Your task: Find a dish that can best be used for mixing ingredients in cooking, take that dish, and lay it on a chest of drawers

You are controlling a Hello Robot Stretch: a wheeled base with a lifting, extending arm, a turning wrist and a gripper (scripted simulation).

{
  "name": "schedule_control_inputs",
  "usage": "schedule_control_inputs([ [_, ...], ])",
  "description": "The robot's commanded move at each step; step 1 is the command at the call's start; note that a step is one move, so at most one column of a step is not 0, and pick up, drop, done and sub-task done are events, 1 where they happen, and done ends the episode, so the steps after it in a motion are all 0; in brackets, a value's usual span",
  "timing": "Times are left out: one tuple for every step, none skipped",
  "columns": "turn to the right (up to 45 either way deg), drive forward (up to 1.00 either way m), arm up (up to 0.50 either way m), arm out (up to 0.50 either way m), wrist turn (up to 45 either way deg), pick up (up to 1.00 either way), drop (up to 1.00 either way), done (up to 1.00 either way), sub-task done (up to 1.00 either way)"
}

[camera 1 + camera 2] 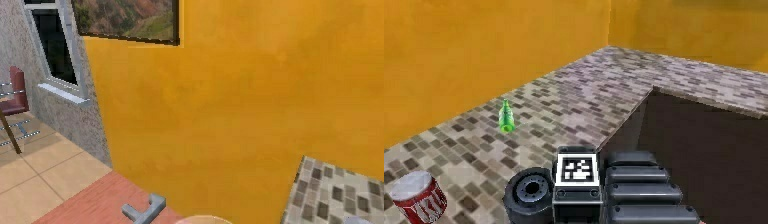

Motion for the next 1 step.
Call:
schedule_control_inputs([
  [-45.0, 0.0, 0.0, 0.0, 0.0, 0.0, 0.0, 0.0, 0.0],
])
